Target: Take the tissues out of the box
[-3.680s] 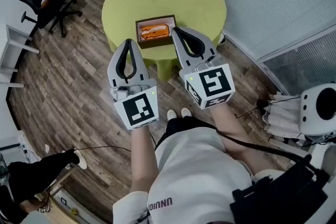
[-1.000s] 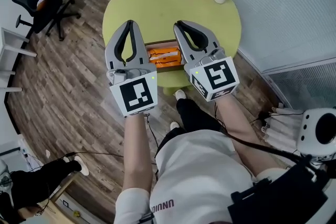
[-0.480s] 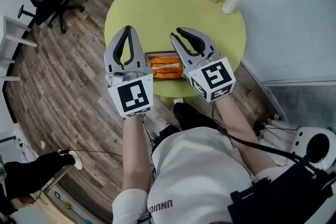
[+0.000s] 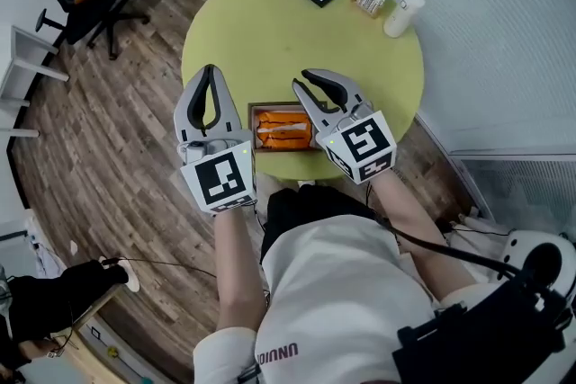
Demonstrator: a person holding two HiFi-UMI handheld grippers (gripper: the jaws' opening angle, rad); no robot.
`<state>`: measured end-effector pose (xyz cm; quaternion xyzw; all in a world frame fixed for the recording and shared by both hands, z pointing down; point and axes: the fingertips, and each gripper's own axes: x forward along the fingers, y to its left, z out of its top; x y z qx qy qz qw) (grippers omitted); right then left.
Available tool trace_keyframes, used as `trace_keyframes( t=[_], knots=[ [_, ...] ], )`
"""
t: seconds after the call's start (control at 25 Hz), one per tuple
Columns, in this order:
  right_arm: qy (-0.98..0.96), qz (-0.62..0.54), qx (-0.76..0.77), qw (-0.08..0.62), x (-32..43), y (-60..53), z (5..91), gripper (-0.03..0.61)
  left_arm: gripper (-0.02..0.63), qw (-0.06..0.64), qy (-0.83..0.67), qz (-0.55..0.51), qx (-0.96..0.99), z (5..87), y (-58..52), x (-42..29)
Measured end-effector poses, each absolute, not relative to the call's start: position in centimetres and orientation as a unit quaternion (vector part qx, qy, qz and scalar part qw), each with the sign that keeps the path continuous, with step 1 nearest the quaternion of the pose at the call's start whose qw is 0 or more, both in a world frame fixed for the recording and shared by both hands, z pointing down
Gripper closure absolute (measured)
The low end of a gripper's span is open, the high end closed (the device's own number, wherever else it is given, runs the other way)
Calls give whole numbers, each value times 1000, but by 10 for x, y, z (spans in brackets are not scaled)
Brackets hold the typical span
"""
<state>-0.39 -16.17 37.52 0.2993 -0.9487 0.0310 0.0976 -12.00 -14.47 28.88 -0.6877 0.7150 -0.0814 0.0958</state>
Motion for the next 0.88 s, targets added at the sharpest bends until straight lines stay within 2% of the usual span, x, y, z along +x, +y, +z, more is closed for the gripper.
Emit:
trace_keyframes(
  t=[0.28, 0.48, 0.88],
  knots=[
    [-956, 30, 259, 133, -22, -154, 399, 508, 603, 90, 701, -84, -702, 295, -155, -122],
    [-954, 43, 244, 168, -28, -145, 421, 504, 603, 62, 680, -82, -726, 313, -163, -118],
    [-955, 32, 168, 243, -50, -122, 464, 446, 603, 55, 636, -86, -765, 334, -175, -116]
  ],
)
